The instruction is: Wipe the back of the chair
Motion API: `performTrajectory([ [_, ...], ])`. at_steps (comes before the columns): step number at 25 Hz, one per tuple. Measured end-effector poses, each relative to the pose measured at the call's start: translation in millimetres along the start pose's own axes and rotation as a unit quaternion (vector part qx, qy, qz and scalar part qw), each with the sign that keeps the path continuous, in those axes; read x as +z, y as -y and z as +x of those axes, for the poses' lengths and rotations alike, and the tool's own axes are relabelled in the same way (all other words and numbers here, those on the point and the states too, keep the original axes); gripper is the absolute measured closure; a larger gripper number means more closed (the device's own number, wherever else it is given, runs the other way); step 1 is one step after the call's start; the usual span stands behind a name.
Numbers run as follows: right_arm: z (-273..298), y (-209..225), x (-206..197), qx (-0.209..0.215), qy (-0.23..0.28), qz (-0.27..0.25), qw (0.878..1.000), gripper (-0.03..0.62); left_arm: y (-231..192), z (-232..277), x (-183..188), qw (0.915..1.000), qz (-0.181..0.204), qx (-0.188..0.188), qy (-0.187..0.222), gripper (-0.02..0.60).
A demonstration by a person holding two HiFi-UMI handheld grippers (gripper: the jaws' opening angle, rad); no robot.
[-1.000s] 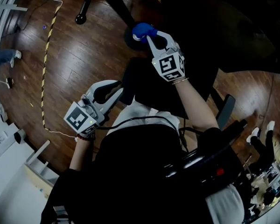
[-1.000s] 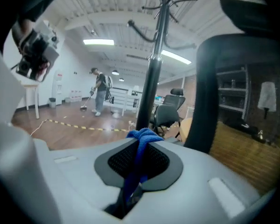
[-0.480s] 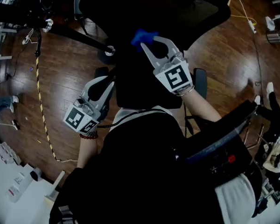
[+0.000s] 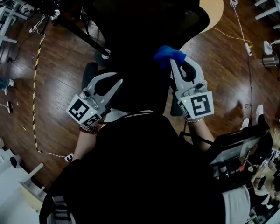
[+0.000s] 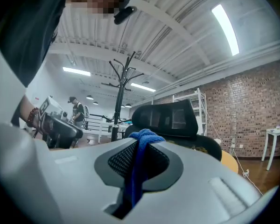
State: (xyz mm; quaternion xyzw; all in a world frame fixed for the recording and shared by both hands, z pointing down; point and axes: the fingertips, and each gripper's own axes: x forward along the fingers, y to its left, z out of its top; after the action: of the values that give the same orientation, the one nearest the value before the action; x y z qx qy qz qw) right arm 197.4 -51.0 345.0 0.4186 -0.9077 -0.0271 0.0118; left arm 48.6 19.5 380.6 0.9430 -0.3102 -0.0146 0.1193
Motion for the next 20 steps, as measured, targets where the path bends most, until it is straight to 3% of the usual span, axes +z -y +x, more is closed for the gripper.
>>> performTrajectory([
  [5, -28, -16, 21, -0.022, 0.004, -0.027, 0.999, 0.566, 19, -6, 8, 0.9995, 0.023, -0.022, 0.003, 0.520],
  [10, -48, -67, 42, -0.071, 0.005, -0.039, 0.997, 0.568, 38, -29, 20, 0.9947, 0.045, -0.091, 0.013, 0.520],
  [13, -49, -108, 46, -0.100, -0.006, -0.014, 0.995, 0.568, 40, -63, 35, 0.9917, 0.033, -0.118, 0.040, 0.520],
  [17, -50, -151, 51, -0.125, -0.011, -0.013, 0.992, 0.568, 31, -103, 28, 0.9922, -0.018, -0.111, 0.055, 0.520],
  [20, -52, -168, 59, -0.130, -0.003, -0.025, 0.991, 0.568, 36, -113, 28, 0.9913, -0.001, -0.118, 0.058, 0.520],
])
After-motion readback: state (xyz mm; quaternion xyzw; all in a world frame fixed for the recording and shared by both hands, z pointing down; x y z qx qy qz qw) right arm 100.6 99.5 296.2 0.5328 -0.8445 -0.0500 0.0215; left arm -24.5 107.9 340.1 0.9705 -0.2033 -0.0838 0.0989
